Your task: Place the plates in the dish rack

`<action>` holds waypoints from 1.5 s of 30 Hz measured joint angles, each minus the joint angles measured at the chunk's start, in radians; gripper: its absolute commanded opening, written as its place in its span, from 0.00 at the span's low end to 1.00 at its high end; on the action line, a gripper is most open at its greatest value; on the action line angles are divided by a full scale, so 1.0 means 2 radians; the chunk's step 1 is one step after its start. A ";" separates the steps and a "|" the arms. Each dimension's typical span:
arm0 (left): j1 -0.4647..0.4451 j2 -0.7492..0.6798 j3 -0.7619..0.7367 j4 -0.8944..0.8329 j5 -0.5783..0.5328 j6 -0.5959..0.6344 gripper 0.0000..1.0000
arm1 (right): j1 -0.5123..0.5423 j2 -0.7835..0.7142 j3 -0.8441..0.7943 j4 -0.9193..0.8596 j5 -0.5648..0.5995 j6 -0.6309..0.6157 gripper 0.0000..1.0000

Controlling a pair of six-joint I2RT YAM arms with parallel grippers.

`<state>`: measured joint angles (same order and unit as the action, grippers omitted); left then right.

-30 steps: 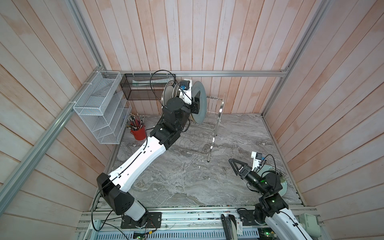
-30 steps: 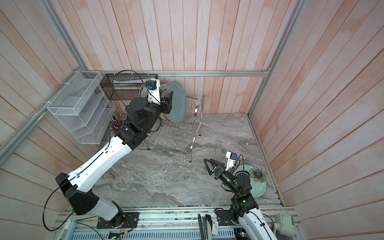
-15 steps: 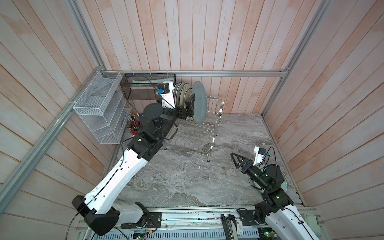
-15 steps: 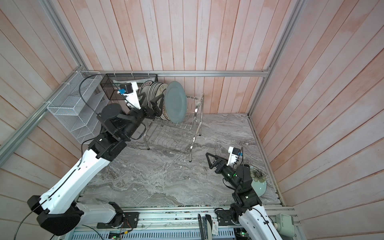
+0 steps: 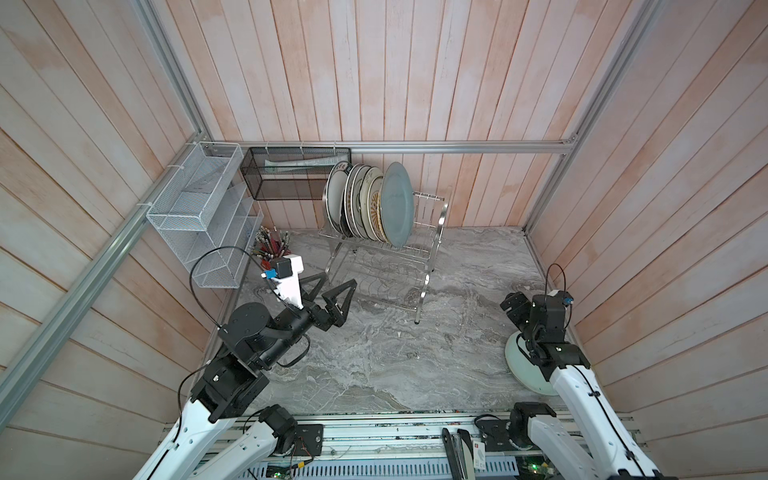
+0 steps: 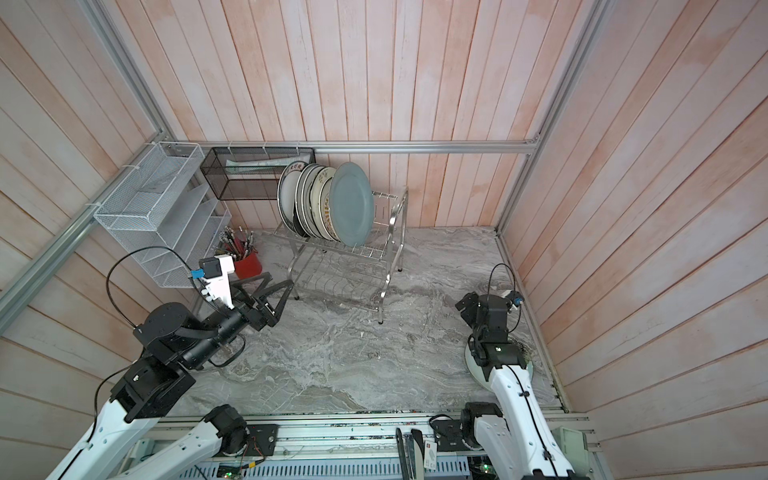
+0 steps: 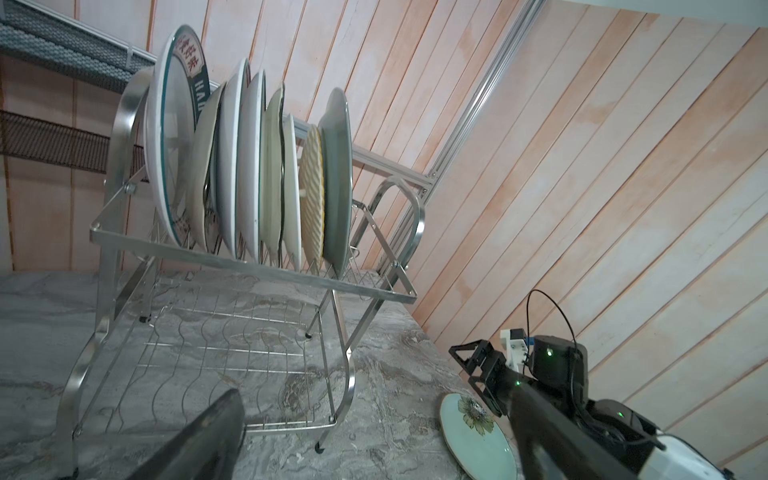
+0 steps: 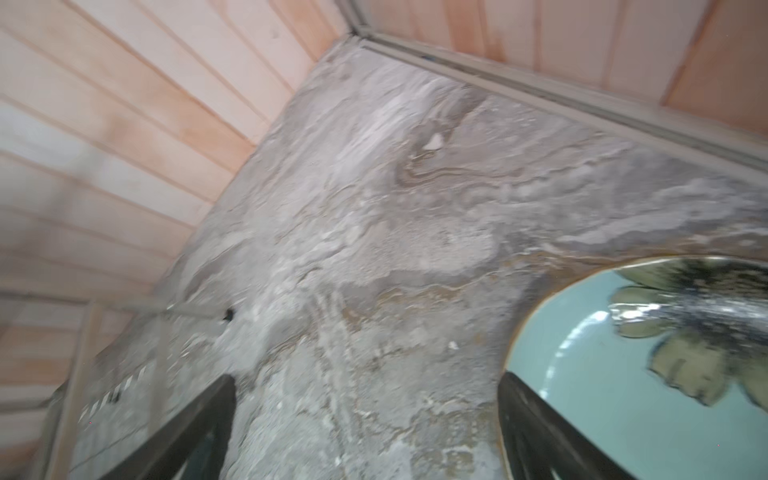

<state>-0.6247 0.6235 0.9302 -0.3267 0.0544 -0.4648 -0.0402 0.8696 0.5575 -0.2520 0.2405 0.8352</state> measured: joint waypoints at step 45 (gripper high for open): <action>0.000 -0.052 -0.106 -0.076 0.034 0.023 1.00 | -0.050 0.158 -0.083 0.184 -0.142 0.051 0.97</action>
<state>-0.6247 0.5194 0.7177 -0.4782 0.1219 -0.4179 -0.1406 1.1858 0.3920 0.1165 -0.0444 0.9371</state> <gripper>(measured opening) 0.999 0.972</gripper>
